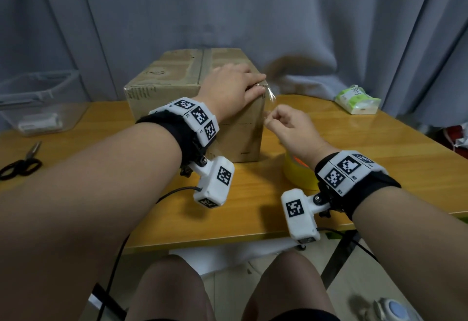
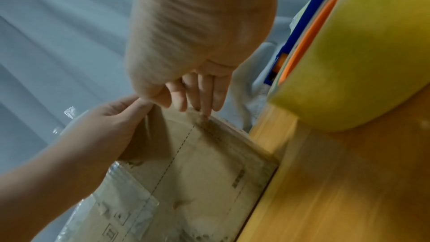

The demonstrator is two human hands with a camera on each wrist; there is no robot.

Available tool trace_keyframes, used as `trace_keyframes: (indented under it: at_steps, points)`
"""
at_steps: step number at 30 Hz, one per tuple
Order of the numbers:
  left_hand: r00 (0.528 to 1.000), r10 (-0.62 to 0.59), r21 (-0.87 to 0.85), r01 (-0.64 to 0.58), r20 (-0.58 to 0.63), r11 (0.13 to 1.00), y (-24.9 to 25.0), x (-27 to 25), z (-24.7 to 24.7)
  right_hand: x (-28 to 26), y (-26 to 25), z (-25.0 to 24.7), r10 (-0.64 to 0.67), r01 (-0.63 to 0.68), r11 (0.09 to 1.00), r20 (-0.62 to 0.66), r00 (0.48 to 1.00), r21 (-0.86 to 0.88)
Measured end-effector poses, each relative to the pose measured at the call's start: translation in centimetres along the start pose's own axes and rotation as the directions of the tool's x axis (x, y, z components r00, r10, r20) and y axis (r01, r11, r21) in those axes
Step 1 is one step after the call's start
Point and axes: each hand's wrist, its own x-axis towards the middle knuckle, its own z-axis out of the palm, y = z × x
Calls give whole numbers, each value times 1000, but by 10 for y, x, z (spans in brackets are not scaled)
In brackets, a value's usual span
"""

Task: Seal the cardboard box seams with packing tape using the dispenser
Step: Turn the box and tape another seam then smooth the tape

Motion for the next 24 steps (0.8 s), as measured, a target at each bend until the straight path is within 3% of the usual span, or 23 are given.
trace_keyframes:
  at_steps: [2,5,9,12,16,21,24]
  points:
    - [1000,-15,-4,15,-7,1000,3,0,-1,2,0,-8,33,-36,995,33,999,93]
    - [998,-53,14,54,-16,998,13,1,-1,17,-3,-17,-24,22,996,22,999,89]
    - [999,-32,12,32,25,999,13,1,-5,33,-16,-26,-166,171,973,43,985,-158]
    - [999,6,-44,-4,45,999,-1,-2,-11,39,-26,-32,-268,304,869,146,952,-389]
    - [1000,-22,-34,23,13,999,-10,-11,-6,49,-37,-36,-293,407,694,284,913,-593]
    - [999,-21,-72,23,35,997,-12,-11,-9,59,-49,-41,-282,514,551,433,856,-657]
    - [999,-25,-97,28,26,995,-14,-12,-10,61,-49,-36,-362,556,520,422,831,-649]
